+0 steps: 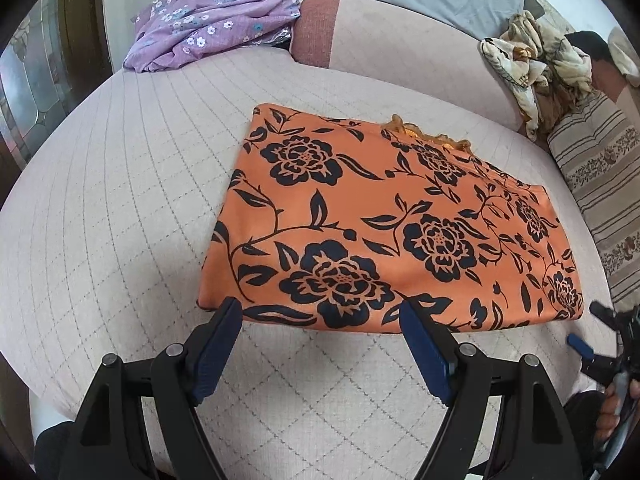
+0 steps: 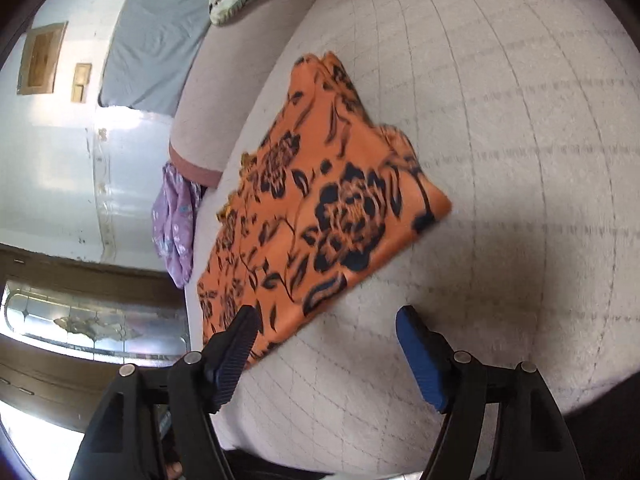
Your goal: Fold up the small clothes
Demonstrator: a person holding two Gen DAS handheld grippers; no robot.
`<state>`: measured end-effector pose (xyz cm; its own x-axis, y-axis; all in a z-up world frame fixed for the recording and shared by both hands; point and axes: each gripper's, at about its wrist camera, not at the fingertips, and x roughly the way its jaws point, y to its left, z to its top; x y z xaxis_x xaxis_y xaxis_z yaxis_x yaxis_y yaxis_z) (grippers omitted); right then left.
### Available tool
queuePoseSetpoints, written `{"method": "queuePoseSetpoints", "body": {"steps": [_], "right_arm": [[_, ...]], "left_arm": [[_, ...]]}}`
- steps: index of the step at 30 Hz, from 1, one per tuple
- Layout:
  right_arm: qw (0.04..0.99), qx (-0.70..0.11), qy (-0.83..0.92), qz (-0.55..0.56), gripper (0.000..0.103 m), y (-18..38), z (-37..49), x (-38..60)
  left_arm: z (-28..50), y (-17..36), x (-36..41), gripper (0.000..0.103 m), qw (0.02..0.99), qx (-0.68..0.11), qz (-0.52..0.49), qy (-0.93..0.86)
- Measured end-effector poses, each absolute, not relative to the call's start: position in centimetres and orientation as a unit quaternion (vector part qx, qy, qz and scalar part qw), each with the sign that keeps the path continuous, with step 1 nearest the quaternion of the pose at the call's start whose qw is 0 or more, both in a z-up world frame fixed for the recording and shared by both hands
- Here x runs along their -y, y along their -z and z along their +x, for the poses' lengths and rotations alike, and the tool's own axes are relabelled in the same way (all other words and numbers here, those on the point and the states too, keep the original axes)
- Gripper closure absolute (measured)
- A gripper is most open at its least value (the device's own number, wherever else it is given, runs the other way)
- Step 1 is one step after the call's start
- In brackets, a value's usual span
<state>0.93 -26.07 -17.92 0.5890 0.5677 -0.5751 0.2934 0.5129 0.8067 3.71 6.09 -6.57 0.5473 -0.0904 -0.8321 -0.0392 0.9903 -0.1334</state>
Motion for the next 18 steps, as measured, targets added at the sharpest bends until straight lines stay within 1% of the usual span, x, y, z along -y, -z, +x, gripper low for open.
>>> {"method": "queuePoseSetpoints", "body": {"steps": [2, 7, 13, 14, 15, 16, 17, 18], "right_arm": [[0.751, -0.444, -0.077, 0.483, 0.028, 17.9, 1.5, 26.4], [0.731, -0.421, -0.053, 0.535, 0.028, 18.7, 2.5, 28.6], [0.736, -0.401, -0.033, 0.544, 0.028, 19.1, 4.1, 29.4], [0.74, -0.4, -0.031, 0.54, 0.031, 19.0, 4.4, 29.4], [0.745, -0.402, -0.031, 0.531, 0.039, 18.9, 4.9, 29.2], [0.755, -0.416, -0.031, 0.506, 0.072, 18.7, 5.4, 29.0], [0.757, -0.429, -0.031, 0.492, 0.091, 18.9, 5.8, 28.8], [0.756, -0.44, -0.029, 0.484, 0.091, 19.4, 6.3, 28.7]], "left_arm": [[3.7, 6.4, -5.9, 0.022, 0.879, -0.472, -0.067, 0.013], [3.7, 6.7, -5.5, 0.022, 0.877, -0.476, -0.058, 0.01], [4.2, 7.5, -4.9, 0.022, 0.873, -0.486, -0.049, 0.007], [4.2, 7.5, -4.7, 0.022, 0.873, -0.486, -0.046, 0.007], [4.3, 7.6, -4.5, 0.022, 0.873, -0.486, -0.042, 0.007], [4.4, 7.6, -4.3, 0.022, 0.873, -0.486, -0.038, 0.008], [4.4, 7.6, -4.2, 0.022, 0.873, -0.486, -0.035, 0.008], [4.6, 7.7, -4.0, 0.022, 0.872, -0.488, -0.029, 0.007]]}}
